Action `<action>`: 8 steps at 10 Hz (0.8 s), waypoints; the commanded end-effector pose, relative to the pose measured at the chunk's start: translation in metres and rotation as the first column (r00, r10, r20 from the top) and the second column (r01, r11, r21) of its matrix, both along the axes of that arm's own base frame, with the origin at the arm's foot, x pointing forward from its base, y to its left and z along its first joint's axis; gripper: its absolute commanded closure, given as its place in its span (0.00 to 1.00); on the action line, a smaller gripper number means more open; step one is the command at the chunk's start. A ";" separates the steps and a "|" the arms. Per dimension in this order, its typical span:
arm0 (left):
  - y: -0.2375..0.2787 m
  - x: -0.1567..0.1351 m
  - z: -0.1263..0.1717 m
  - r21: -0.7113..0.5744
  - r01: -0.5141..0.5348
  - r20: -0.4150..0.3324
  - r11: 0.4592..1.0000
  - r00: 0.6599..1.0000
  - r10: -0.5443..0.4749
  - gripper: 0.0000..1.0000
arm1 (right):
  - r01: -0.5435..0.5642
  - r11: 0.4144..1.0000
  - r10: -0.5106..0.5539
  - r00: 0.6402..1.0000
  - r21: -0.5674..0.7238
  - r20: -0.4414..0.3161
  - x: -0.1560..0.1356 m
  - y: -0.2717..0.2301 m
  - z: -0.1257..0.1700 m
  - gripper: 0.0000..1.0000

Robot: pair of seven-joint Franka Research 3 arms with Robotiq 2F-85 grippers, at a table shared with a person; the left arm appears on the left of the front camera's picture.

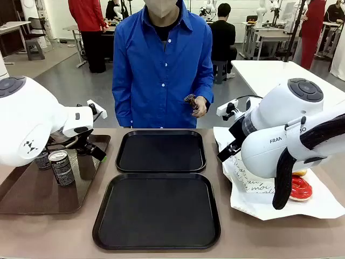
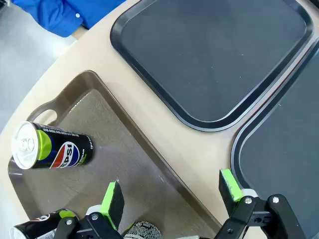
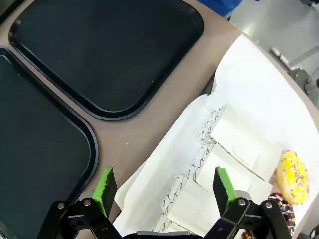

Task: Set up donuts and drinks on trays.
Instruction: Pick up one Pepsi coke and place it on the Flat Tray.

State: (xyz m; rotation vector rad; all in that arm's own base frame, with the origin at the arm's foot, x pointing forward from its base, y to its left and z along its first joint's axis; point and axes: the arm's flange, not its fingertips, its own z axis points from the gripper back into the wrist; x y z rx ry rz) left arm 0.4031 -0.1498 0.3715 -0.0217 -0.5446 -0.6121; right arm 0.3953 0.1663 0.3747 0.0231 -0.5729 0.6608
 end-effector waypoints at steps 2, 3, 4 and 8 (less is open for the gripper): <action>0.000 0.000 0.000 0.000 0.000 0.000 1.000 1.000 0.000 0.00 | 0.000 1.000 0.000 1.000 0.000 0.000 0.000 0.000 0.000 0.00; 0.000 0.000 0.000 0.000 0.000 0.000 1.000 1.000 0.000 0.00 | 0.000 1.000 0.000 1.000 0.000 0.000 0.000 0.000 0.000 0.00; 0.000 0.000 0.000 0.000 0.000 0.000 1.000 1.000 0.000 0.00 | 0.000 1.000 0.000 1.000 0.000 0.000 0.000 0.000 0.000 0.00; 0.000 0.000 0.000 0.000 0.000 0.000 1.000 1.000 0.000 0.00 | 0.000 1.000 0.000 1.000 0.000 0.000 0.000 0.000 0.000 0.00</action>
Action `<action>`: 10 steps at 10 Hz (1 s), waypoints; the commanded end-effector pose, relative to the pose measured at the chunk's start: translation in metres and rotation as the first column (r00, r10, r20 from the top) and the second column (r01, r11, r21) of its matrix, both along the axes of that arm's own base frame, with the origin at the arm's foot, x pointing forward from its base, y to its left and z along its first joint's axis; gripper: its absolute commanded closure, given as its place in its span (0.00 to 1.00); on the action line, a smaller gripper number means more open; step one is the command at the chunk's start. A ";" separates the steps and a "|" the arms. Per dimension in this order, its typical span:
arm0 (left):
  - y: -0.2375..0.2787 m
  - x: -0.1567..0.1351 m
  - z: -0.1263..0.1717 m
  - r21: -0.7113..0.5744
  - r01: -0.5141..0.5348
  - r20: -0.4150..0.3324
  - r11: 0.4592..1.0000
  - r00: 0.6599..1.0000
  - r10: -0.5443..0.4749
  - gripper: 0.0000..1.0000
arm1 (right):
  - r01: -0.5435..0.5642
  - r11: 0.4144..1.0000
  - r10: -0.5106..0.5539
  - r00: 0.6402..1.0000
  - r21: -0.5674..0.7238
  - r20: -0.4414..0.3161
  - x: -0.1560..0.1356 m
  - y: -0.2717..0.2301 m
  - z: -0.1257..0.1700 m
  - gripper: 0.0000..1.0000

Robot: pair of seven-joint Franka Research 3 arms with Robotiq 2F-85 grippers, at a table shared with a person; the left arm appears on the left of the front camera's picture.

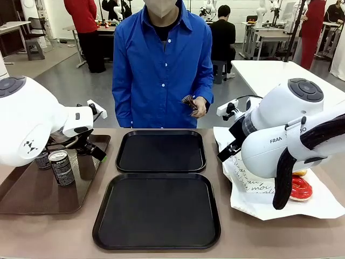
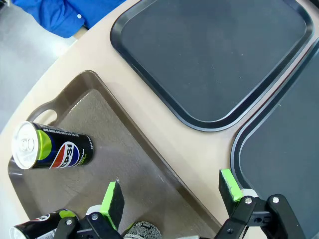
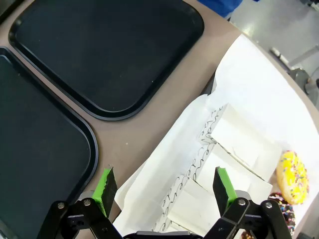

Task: Set up donuts and drinks on trays.
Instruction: Pick up one Pepsi coke and place it on the Flat Tray.

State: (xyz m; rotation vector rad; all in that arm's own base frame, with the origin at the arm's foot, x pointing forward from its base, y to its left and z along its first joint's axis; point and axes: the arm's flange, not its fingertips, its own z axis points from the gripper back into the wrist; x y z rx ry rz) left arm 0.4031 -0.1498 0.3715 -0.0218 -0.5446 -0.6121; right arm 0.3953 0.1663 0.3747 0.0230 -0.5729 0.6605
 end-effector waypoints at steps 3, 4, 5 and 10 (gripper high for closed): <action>0.000 0.000 0.000 0.000 0.000 0.000 1.000 1.000 0.000 0.00 | 0.000 1.000 0.000 1.000 0.000 0.000 0.000 0.000 0.000 0.00; 0.000 0.000 0.000 0.000 0.000 0.000 1.000 1.000 0.000 0.00 | 0.000 1.000 0.000 1.000 0.000 0.000 0.000 0.000 0.000 0.00; 0.000 0.000 0.000 0.000 0.000 0.000 1.000 1.000 0.000 0.00 | 0.000 1.000 0.000 1.000 0.000 0.000 0.000 0.000 0.000 0.00; 0.030 -0.093 0.027 0.081 0.010 -0.067 0.997 0.998 -0.005 0.00 | -0.036 0.998 0.036 0.999 -0.048 -0.008 -0.093 -0.042 0.033 0.00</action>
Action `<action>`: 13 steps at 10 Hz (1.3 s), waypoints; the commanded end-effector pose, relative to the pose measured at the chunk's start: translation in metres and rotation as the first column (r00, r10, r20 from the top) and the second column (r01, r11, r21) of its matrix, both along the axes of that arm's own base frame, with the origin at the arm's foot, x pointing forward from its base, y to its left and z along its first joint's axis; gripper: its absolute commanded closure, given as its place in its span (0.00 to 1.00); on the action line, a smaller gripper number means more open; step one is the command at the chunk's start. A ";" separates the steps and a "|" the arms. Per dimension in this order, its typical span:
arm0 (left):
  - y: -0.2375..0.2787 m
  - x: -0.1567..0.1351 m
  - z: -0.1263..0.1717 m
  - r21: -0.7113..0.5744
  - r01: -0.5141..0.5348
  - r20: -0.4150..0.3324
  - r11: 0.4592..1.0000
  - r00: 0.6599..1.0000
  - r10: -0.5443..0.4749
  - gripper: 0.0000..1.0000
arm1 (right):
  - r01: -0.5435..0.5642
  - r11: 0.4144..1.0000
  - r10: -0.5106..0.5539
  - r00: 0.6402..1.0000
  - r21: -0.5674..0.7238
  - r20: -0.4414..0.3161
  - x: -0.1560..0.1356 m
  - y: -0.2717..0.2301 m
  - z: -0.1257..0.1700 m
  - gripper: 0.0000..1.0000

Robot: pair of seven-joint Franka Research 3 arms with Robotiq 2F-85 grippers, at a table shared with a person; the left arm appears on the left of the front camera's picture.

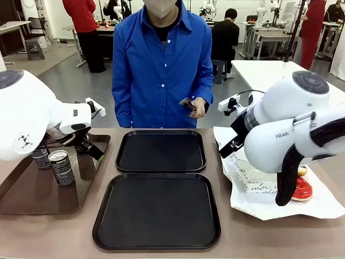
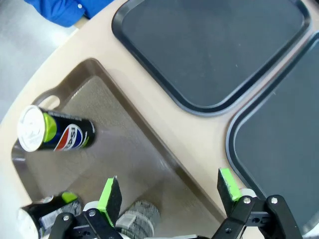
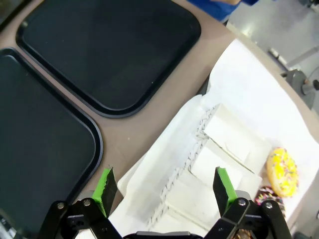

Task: Set up donuts and drinks on trays.
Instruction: Pick up one Pepsi coke and place it on the Flat Tray.

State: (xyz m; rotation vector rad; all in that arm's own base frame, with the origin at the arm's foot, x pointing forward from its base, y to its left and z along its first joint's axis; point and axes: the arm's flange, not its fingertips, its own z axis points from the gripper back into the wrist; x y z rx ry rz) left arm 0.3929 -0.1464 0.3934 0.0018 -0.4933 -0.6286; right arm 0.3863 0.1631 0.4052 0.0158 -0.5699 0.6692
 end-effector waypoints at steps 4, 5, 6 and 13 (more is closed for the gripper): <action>0.082 -0.175 0.015 -0.045 0.018 -0.107 0.999 0.994 -0.023 0.00 | -0.074 0.981 0.035 0.978 -0.180 -0.207 -0.195 -0.104 -0.015 0.00; 0.094 -0.197 0.014 -0.045 0.014 -0.119 0.999 0.993 -0.019 0.00 | -0.060 0.976 0.004 0.966 -0.207 -0.259 -0.220 -0.123 -0.028 0.00; 0.097 -0.211 0.010 -0.053 0.000 -0.130 0.999 0.991 -0.007 0.00 | -0.027 0.986 -0.022 0.957 -0.165 -0.289 -0.231 -0.136 -0.037 0.00; 0.116 -0.083 0.144 -0.690 -0.241 -0.390 0.683 0.918 -0.071 0.00 | 0.193 0.836 0.127 0.843 0.514 -0.523 -0.098 -0.148 0.098 0.00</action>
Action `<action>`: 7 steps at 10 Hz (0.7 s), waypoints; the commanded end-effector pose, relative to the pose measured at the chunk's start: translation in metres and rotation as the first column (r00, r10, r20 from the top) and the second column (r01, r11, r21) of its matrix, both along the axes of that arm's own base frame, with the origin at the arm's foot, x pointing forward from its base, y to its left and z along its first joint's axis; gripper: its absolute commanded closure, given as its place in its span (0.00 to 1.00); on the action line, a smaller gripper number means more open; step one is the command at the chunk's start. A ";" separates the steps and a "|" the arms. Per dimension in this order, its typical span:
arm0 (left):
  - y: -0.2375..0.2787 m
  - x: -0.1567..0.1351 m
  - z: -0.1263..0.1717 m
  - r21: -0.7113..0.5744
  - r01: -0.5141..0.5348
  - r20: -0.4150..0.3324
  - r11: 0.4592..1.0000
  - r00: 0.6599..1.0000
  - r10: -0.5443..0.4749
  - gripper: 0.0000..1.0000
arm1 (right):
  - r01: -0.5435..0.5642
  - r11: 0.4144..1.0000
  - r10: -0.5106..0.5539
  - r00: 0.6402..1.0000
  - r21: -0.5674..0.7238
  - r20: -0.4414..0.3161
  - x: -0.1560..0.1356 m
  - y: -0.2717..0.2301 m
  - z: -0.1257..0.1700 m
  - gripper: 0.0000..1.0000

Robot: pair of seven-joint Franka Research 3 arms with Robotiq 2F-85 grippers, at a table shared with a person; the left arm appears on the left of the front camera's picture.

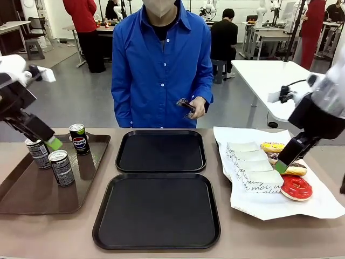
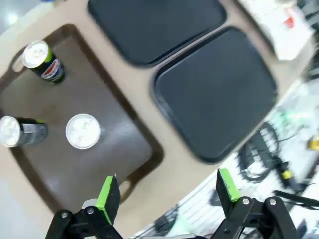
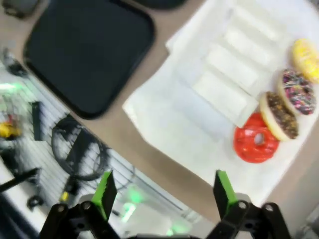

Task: Set up donuts and drinks on trays.
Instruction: Pick up one Pepsi coke and place it on the Flat Tray.

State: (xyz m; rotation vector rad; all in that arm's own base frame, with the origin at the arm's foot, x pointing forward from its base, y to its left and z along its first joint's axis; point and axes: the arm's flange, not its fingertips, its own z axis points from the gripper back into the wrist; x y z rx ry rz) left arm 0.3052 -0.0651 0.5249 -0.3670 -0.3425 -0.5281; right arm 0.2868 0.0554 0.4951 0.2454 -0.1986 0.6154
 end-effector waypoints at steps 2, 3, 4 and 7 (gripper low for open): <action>0.099 0.009 -0.001 -0.657 -0.327 -0.378 0.680 0.923 0.078 0.00 | 0.318 0.653 -0.123 0.940 0.687 -0.318 -0.003 -0.118 -0.010 0.00; 0.122 0.013 -0.013 -0.676 -0.383 -0.429 0.629 0.899 0.085 0.00 | 0.409 0.572 -0.160 0.906 0.711 -0.392 0.001 -0.158 -0.028 0.00; 0.139 0.019 -0.028 -0.663 -0.444 -0.496 0.603 0.864 0.091 0.00 | 0.473 0.493 -0.181 0.877 0.730 -0.446 0.005 -0.190 -0.042 0.00; 0.198 0.027 -0.073 -0.684 -0.570 -0.610 0.455 0.789 0.071 0.00 | 0.556 0.286 -0.251 0.829 0.780 -0.500 -0.007 -0.262 -0.067 0.00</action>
